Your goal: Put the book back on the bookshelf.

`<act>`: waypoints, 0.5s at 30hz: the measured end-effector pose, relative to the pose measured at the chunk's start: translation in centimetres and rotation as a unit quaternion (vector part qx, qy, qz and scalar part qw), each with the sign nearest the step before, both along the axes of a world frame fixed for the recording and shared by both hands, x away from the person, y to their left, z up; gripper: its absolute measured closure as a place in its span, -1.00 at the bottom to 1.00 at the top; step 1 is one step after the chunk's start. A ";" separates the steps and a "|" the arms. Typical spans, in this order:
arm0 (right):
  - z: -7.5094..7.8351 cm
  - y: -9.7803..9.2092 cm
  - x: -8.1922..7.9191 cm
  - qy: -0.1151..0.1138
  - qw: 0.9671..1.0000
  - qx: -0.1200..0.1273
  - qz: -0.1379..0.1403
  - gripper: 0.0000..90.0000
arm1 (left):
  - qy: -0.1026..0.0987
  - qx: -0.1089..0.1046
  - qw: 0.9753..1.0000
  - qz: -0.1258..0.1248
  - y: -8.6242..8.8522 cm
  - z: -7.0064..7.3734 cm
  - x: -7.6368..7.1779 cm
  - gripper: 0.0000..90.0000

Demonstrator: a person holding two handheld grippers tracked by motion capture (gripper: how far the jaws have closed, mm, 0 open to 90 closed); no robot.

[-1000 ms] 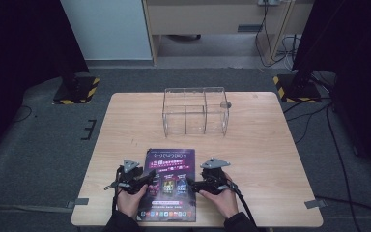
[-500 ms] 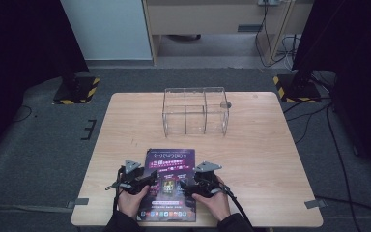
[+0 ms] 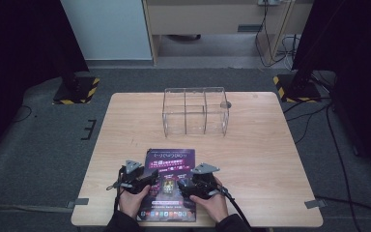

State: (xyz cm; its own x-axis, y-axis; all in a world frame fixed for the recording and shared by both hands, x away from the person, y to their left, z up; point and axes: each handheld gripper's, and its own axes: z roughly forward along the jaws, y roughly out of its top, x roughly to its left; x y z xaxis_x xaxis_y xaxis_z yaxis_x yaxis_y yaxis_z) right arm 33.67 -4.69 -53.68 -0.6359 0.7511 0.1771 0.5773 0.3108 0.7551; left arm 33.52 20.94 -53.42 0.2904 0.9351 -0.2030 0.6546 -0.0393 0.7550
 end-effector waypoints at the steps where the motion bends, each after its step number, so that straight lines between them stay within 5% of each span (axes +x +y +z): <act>1: 0.0 0.0 0.0 0.000 1.000 0.000 0.000 -0.60 | -0.001 -0.003 1.000 0.000 0.1 0.0 0.0 -0.22; 15: 0.0 0.0 0.0 0.002 1.000 0.003 -0.004 -0.60 | 0.000 -0.026 1.000 0.011 0.3 -0.1 0.3 -0.17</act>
